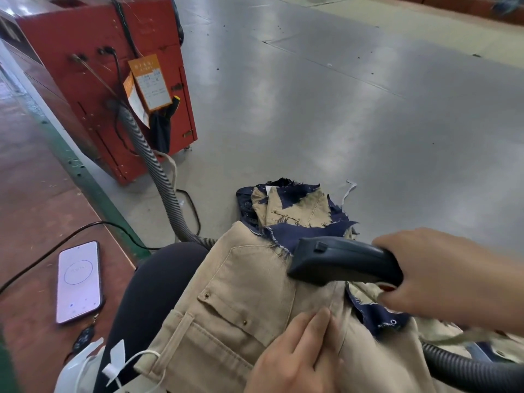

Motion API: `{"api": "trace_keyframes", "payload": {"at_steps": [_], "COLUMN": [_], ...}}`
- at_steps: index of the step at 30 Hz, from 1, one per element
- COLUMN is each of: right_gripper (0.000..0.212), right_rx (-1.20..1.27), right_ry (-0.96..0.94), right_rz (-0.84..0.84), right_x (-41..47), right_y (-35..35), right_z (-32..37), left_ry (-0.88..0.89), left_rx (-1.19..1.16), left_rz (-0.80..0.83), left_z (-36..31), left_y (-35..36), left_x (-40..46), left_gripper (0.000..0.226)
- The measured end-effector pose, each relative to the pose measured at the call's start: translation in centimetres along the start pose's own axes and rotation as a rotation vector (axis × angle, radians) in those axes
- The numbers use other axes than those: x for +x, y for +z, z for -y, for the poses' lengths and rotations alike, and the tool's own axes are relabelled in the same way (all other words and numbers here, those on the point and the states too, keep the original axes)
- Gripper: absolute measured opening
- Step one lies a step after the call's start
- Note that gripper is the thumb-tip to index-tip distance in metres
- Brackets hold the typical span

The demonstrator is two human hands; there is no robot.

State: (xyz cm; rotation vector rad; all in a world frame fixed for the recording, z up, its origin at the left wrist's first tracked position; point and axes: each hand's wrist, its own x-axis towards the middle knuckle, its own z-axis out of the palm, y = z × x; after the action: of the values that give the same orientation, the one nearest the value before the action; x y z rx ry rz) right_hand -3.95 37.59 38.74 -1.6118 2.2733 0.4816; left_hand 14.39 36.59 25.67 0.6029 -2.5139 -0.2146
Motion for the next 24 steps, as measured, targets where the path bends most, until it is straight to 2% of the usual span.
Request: {"api": "trace_keyframes", "payload": {"at_steps": [8,14,16,18,20,22,24], "right_gripper": [0.017,0.026,0.022,0.021,0.023,0.024,0.026], "right_rx": [0.085,0.255,0.312,0.462,0.6,0.633,0.623], "right_ry": [-0.103,-0.115,-0.1,-0.076,-0.052,-0.047,-0.048], "right_rz": [-0.017,-0.101,-0.204,-0.288,-0.319,-0.327,-0.317], "right_x": [4.6,8.0,8.6,9.1,9.1,8.4,7.1], "right_y": [-1.8,-2.1,-2.5,-3.3,-4.4,-5.2,-5.1], "right_z": [2.9,4.1,3.6,2.6,1.2,-0.4,-1.7], "left_ry": [-0.001,0.01,-0.003,0.0,-0.009,-0.029,-0.06], "left_rx": [-0.048,-0.032,-0.051,-0.042,-0.014,-0.008,0.049], "left_rz": [0.011,-0.009,-0.002,0.038,0.035,0.001,0.075], "left_z": [0.0,-0.2,-0.3,-0.5,-0.7,-0.3,0.1], "left_y": [0.2,-0.2,-0.6,-0.8,-1.1,-1.3,-1.3], "left_x": [0.2,0.1,0.0,-0.1,0.2,0.9,1.8], "left_gripper": [0.04,0.022,0.013,0.022,0.021,0.014,0.022]}}
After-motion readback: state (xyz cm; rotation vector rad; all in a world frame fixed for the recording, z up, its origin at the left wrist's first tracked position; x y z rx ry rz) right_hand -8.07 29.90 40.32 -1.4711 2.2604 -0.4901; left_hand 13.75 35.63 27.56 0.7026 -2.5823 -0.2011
